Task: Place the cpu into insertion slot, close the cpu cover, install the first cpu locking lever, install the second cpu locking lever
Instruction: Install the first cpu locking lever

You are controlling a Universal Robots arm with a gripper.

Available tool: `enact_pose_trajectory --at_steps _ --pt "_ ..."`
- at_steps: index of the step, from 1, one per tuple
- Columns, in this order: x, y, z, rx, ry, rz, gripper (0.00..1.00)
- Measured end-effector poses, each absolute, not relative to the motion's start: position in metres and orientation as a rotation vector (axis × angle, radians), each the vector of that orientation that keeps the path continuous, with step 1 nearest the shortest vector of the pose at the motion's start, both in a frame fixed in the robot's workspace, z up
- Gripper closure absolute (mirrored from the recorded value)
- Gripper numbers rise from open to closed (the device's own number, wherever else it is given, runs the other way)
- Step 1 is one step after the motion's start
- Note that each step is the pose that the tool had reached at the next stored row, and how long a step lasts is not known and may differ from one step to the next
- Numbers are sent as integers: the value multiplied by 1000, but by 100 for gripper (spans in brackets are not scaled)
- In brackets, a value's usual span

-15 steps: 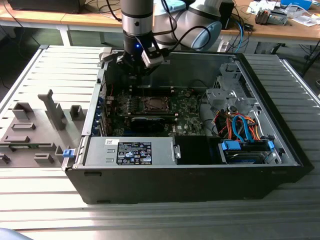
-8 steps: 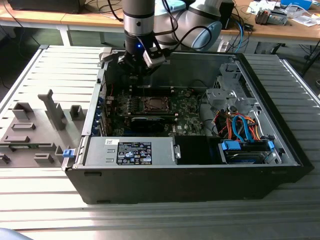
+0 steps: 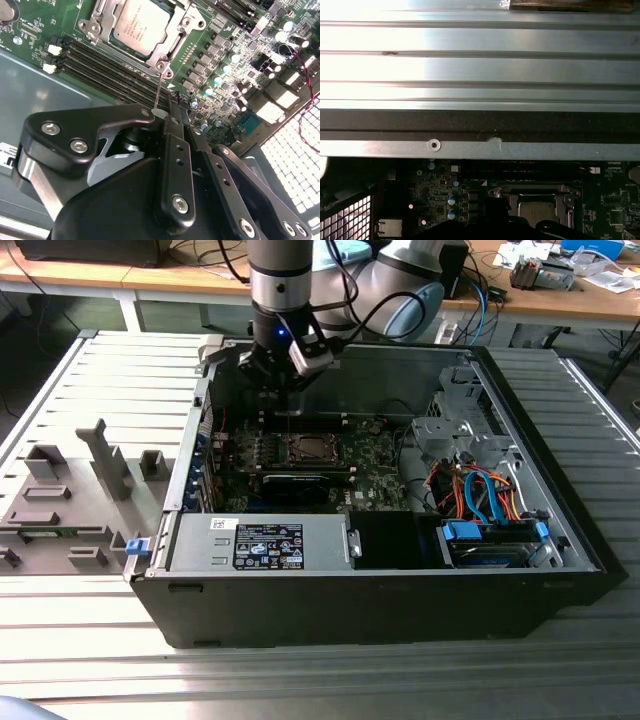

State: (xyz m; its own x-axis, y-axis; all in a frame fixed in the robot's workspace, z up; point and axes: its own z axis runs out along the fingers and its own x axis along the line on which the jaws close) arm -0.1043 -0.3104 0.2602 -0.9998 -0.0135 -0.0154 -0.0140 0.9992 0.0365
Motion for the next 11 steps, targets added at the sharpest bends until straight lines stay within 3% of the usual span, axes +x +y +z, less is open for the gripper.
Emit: enact_pose_trajectory --at_steps 11 --pt "-100 -310 260 -23 3126 57 89"
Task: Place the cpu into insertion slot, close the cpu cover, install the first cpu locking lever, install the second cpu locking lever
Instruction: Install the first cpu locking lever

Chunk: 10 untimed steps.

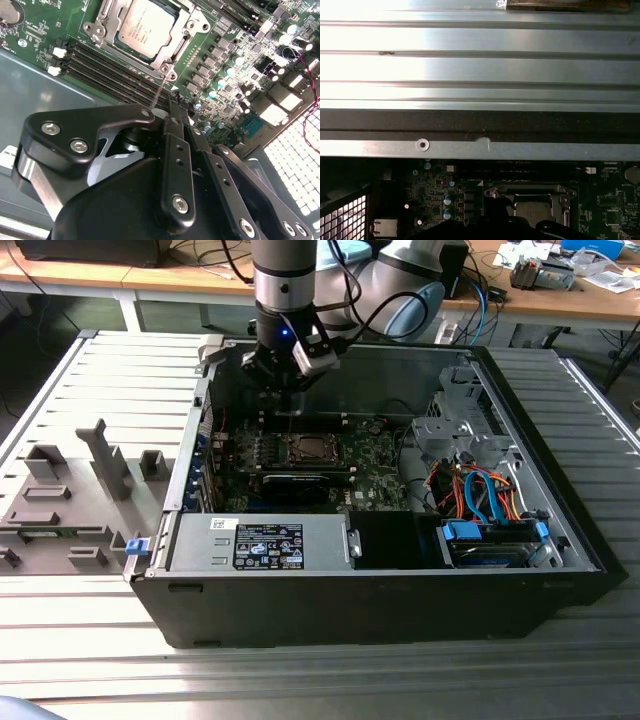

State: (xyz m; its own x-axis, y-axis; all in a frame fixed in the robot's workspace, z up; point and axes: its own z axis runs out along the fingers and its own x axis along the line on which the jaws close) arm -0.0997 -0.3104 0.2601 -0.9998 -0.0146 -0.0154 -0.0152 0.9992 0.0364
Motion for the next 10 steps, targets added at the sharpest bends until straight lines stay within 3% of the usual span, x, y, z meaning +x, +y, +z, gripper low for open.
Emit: enact_pose_trajectory --at_steps 10 --pt "-95 -310 260 -25 3126 57 89"
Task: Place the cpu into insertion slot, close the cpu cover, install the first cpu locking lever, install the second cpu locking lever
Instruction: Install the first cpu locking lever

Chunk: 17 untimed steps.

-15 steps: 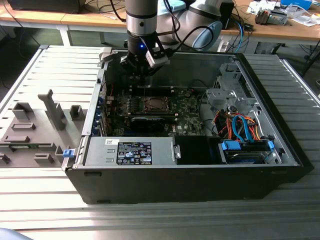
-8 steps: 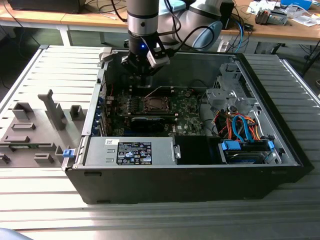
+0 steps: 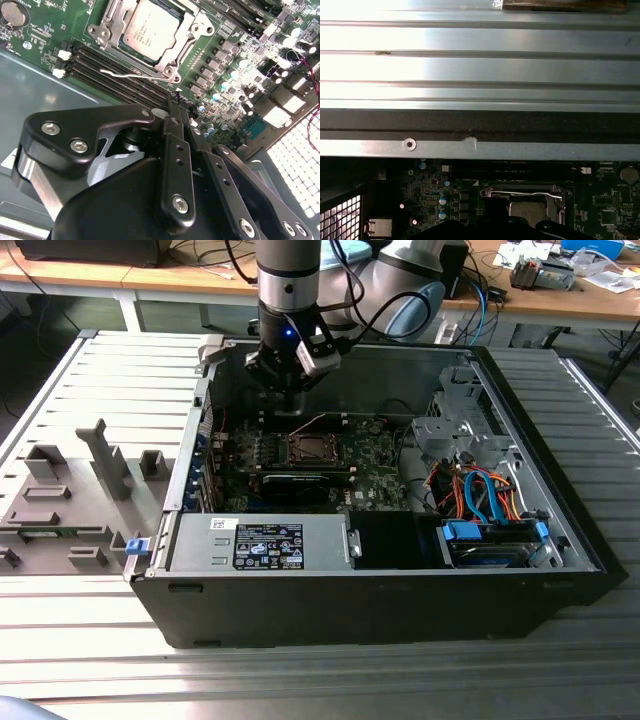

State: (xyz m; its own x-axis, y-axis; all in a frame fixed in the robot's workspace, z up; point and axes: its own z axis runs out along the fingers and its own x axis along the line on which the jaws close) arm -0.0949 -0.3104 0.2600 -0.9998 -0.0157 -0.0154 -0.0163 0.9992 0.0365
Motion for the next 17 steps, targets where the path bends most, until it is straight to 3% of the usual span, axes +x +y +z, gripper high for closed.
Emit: enact_pose_trajectory --at_steps 17 --pt "-86 -310 260 -27 3126 58 89"
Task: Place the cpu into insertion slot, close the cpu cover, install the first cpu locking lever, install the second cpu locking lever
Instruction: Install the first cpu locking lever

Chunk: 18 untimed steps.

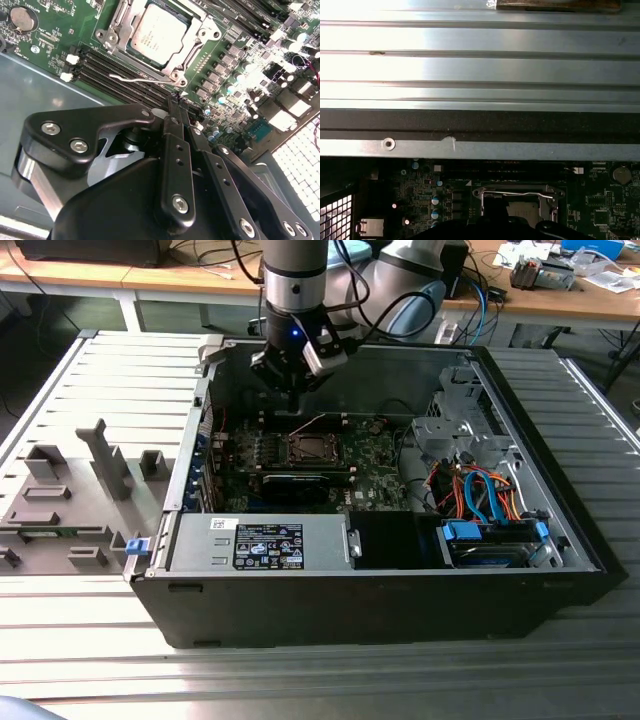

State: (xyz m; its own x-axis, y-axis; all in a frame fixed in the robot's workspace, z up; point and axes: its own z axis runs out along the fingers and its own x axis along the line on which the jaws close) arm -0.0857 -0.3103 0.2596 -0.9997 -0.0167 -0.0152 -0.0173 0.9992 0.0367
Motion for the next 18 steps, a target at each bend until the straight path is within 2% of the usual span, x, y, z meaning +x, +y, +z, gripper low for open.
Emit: enact_pose_trajectory --at_steps 18 --pt "-85 -310 253 -34 3127 61 89"
